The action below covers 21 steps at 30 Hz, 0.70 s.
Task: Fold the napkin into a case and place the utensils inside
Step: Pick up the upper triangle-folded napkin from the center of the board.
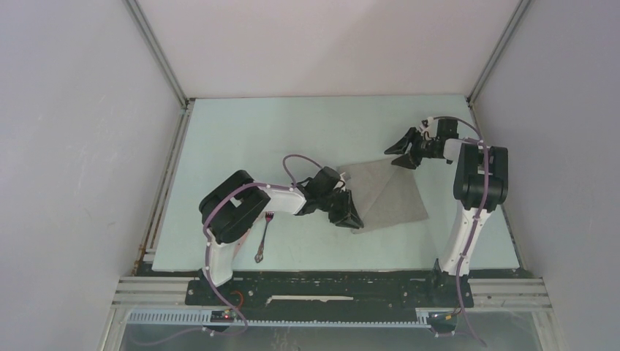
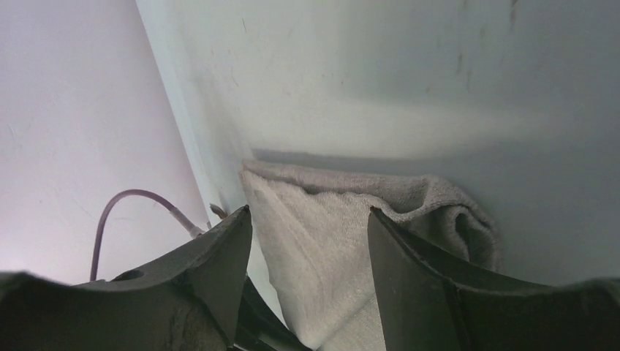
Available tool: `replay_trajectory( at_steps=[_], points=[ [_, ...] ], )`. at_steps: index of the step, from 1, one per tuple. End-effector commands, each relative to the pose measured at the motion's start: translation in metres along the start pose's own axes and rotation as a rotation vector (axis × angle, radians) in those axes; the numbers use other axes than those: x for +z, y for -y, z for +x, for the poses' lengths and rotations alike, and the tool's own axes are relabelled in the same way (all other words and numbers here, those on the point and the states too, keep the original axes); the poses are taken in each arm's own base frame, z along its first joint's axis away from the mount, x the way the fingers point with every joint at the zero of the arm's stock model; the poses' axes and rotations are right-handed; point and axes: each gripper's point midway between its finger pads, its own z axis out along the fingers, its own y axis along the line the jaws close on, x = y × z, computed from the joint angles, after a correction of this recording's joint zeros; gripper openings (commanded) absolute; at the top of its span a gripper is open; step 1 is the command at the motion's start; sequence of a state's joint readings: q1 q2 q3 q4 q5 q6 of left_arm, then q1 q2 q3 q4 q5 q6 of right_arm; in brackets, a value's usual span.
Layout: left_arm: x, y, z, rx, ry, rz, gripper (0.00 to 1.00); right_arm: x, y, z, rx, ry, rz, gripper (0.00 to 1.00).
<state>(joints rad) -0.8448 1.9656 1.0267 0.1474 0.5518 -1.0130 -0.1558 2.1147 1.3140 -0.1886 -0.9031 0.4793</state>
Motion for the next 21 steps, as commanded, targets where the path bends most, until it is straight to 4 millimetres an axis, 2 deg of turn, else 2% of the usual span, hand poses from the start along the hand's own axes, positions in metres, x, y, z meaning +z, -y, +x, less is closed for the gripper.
replay_trajectory(
  at_steps=[1,10,15,18,21],
  points=[
    [-0.004,-0.009,-0.005,-0.015,0.03,-0.014,0.29,0.0,-0.006,-0.025,-0.013,0.038,-0.038,0.67],
    [-0.005,-0.018,0.001,-0.032,0.013,-0.019,0.28,0.002,0.007,-0.04,0.036,0.06,-0.034,0.68],
    [-0.008,-0.007,-0.001,-0.006,0.017,-0.002,0.31,-0.003,0.008,-0.047,0.021,0.07,-0.004,0.67],
    [-0.016,0.009,-0.006,0.046,0.04,0.002,0.36,-0.015,-0.005,-0.062,-0.02,0.089,0.033,0.68],
    [-0.026,0.024,-0.012,0.084,0.066,0.0,0.46,-0.035,-0.025,-0.074,-0.065,0.127,0.094,0.68]
  ],
)
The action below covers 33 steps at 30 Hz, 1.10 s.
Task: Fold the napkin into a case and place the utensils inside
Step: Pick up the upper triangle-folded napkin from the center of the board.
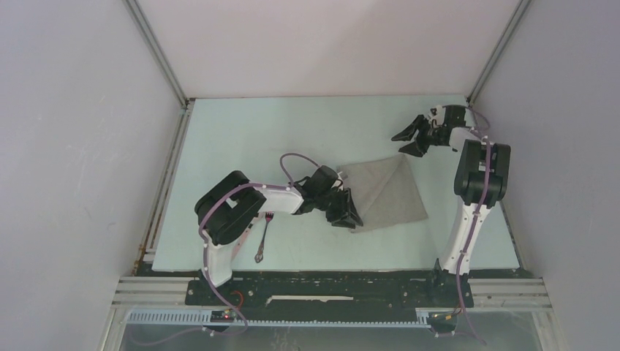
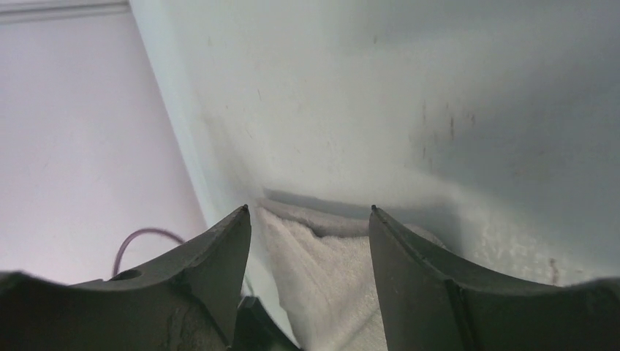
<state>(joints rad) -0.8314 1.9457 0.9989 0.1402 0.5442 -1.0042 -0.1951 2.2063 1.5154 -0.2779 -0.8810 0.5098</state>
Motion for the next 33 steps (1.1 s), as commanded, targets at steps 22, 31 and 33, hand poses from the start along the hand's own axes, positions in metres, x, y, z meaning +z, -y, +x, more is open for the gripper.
replay_trajectory(
  at_steps=[22,31,33],
  points=[
    [-0.241,0.001,-0.003,0.217,0.535,-0.04,0.75,-0.05,-0.071,0.29,-0.629,-0.204,0.668,0.46],
    [-0.227,-0.01,0.01,0.186,0.491,0.009,0.76,-0.024,-0.041,0.319,-0.684,-0.332,0.85,0.46],
    [-0.223,-0.01,0.01,0.184,0.477,0.019,0.76,-0.019,-0.041,0.318,-0.695,-0.335,0.867,0.39]
  ],
)
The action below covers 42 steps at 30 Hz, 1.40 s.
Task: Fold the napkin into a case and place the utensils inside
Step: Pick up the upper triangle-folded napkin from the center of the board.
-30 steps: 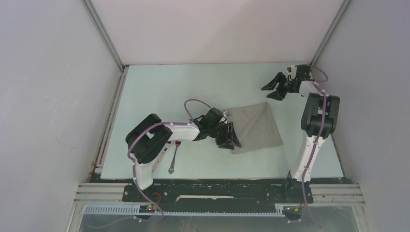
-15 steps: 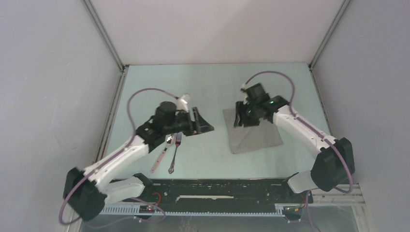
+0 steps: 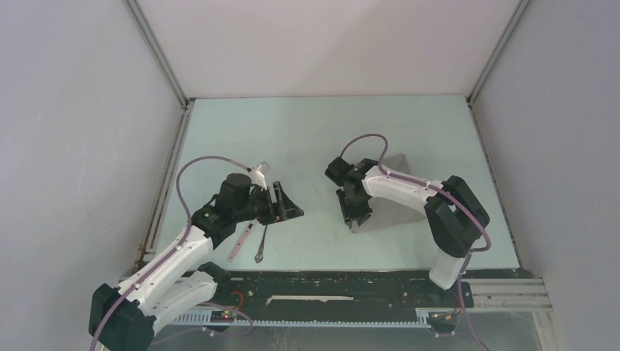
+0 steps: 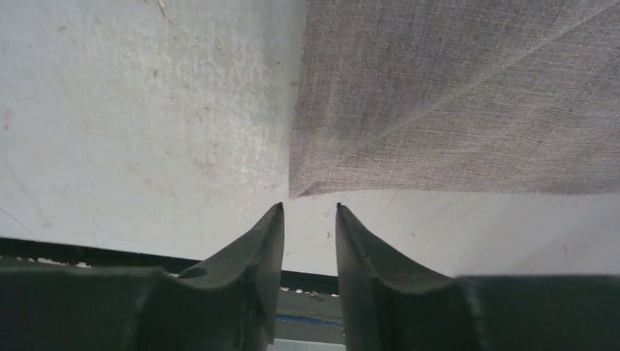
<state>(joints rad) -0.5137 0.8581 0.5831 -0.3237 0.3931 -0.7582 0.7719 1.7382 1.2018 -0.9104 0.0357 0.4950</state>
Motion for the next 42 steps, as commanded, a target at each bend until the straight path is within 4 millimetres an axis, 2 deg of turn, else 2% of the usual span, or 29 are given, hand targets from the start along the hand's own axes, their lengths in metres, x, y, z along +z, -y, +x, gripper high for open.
replay_trajectory(
  at_steps=[1,4,11,23,42],
  points=[
    [0.004,0.01,-0.003,0.017,-0.003,0.063,0.76,-0.007,-0.005,-0.019,0.006,0.047,0.058,0.35],
    [0.007,0.01,-0.003,0.013,-0.01,0.069,0.75,-0.003,-0.011,-0.025,-0.005,0.046,0.054,0.32],
    [0.011,0.006,0.0,0.011,-0.028,0.069,0.76,0.01,-0.012,-0.03,-0.013,0.012,0.062,0.35],
    [0.018,-0.001,0.001,-0.011,-0.043,0.069,0.76,0.015,-0.008,-0.02,-0.018,-0.028,0.088,0.42],
    [0.017,-0.005,-0.001,-0.035,-0.046,0.069,0.76,0.05,0.007,-0.012,-0.014,-0.068,0.094,0.47]
  ],
)
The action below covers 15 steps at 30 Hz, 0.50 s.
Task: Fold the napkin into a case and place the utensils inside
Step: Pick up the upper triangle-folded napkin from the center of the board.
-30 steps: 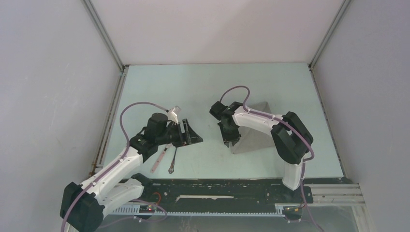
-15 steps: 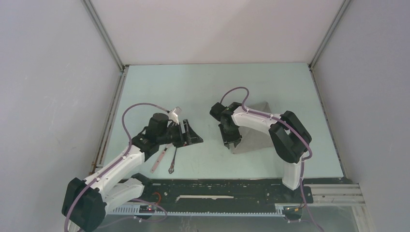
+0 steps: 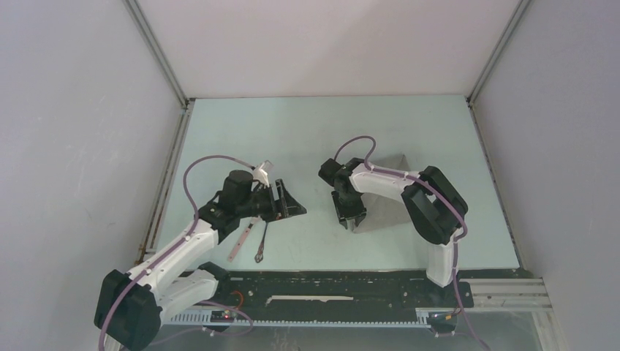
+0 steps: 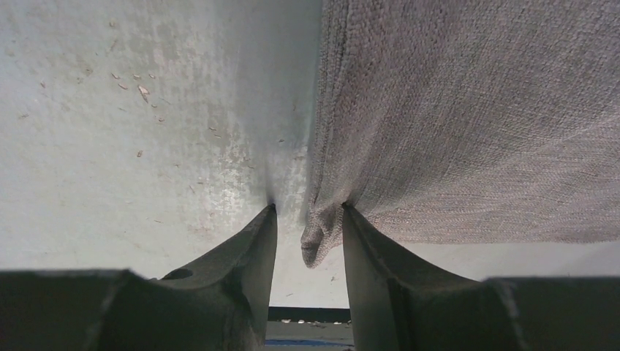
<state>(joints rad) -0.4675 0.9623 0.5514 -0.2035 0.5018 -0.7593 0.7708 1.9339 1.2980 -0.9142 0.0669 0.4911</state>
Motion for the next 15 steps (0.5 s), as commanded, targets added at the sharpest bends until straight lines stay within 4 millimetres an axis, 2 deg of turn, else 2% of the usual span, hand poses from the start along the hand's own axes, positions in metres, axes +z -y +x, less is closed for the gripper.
replay_trajectory(
  at_steps=[1,9,15],
  points=[
    [0.0,0.001,-0.002,-0.003,0.004,0.02,0.75,0.016,0.009,-0.001,-0.005,0.003,0.015,0.47],
    [-0.001,-0.002,-0.003,-0.017,0.01,0.015,0.76,0.04,0.023,0.003,0.007,-0.013,0.007,0.43],
    [0.0,-0.003,-0.004,-0.025,0.013,0.011,0.76,0.048,0.037,-0.001,-0.005,0.014,0.059,0.24]
  ],
)
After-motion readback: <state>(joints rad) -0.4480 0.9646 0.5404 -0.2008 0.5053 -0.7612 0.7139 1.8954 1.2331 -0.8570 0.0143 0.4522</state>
